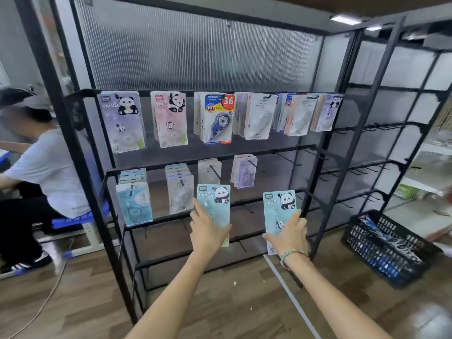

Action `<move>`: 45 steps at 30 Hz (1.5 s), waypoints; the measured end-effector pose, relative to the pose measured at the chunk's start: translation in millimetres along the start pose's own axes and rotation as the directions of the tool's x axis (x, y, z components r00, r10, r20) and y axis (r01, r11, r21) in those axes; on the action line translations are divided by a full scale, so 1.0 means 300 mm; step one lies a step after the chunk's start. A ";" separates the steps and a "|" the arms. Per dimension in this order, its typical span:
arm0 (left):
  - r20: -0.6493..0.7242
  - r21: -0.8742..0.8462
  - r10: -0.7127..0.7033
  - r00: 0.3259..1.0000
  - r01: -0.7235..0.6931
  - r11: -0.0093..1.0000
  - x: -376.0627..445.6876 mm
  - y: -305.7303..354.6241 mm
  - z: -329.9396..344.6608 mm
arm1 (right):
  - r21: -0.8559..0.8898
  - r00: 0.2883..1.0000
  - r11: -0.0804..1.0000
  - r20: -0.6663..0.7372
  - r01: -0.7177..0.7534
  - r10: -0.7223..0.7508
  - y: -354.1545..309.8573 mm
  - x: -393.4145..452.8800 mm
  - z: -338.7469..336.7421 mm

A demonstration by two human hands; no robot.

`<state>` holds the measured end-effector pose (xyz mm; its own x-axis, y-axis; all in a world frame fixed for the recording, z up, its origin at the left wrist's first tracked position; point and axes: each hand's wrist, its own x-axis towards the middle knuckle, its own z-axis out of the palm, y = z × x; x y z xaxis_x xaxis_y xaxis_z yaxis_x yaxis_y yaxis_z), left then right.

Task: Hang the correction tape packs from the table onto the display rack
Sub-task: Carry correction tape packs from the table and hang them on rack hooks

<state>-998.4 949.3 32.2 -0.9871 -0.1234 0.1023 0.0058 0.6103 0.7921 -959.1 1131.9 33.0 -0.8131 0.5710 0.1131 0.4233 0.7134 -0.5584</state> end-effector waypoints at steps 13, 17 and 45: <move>-0.084 -0.015 -0.135 0.987 0.135 0.991 0.295 0.049 0.263 | 0.012 0.990 0.996 0.109 0.084 -0.084 0.031 0.504 0.136; -0.154 0.006 -0.217 0.964 0.221 0.975 0.372 0.076 0.330 | 0.027 0.968 0.985 0.180 0.172 -0.174 0.024 0.663 0.164; -0.236 0.012 -0.340 0.910 0.353 0.936 0.569 0.020 0.464 | 0.153 0.866 0.912 0.288 0.380 -0.409 0.055 0.852 0.301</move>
<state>-1189.2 1040.9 -29.2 -0.8629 -0.5042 -0.0345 -0.3445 0.5370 0.7700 -1196.2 1252.9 -21.5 -0.9924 0.0851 0.0894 0.0157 0.8056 -0.5923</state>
